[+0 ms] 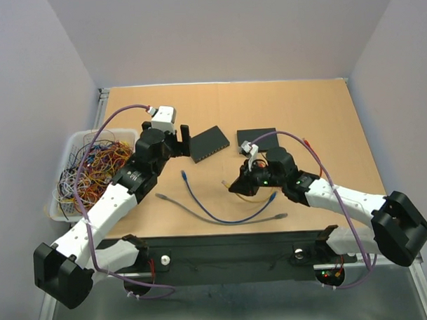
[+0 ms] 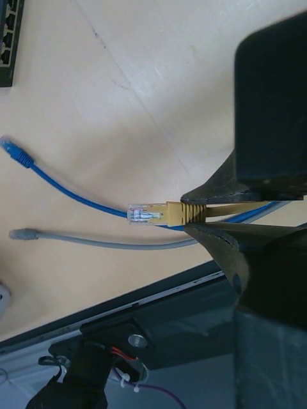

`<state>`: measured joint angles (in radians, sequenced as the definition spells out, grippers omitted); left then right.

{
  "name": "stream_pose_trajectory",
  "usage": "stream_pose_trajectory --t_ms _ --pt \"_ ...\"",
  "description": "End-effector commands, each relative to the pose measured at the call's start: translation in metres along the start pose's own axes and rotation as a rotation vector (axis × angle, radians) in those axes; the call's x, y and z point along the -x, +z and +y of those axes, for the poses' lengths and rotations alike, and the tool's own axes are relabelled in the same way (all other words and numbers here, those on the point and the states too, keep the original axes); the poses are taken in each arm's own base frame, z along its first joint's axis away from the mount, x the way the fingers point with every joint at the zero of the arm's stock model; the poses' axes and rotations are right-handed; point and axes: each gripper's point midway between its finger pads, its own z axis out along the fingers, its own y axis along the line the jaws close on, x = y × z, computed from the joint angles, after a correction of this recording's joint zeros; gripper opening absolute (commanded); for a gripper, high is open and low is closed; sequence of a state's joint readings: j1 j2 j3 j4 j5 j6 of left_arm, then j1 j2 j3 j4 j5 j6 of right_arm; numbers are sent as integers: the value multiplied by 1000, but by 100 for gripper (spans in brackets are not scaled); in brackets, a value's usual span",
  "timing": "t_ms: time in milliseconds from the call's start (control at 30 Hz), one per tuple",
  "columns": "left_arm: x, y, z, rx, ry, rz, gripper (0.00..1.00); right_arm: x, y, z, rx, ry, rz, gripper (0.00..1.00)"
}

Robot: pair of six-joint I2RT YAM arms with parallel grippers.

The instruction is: Insert the plug into the switch port

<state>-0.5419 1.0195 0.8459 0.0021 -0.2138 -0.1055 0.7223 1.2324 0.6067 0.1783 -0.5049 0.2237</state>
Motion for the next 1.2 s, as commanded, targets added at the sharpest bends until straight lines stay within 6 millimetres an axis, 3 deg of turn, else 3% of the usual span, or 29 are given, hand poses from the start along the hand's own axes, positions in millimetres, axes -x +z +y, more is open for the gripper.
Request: stream_pose_trajectory --t_ms 0,167,267,367,467,733,900,967,1033,1133,1167 --pt "22 -1 -1 -1 12 -52 92 15 2 23 127 -72 -56 0" --pt "17 6 0 12 13 -31 92 14 9 14 96 -62 -52 0" --pt "13 12 1 15 6 -18 93 7 17 -8 -1 -30 -35 0" --pt "7 22 3 9 -20 3 93 4 25 -44 -183 10 -16 0" --pt "2 32 8 3 -47 36 93 3 31 -60 -254 25 6 0" --pt "-14 63 23 27 -131 117 96 2 40 -80 -345 63 27 0" --pt "7 83 29 -28 -169 88 96 -10 37 -89 -397 103 45 1" --pt "4 96 24 -93 -192 128 96 -11 33 -87 -402 124 36 0" --pt "22 108 23 -129 -202 119 96 -21 29 -86 -405 140 47 1" --pt "22 139 19 -161 -196 151 96 -27 19 -84 -418 165 35 0" --pt "16 158 15 -187 -200 181 96 -23 15 -82 -425 163 17 0"
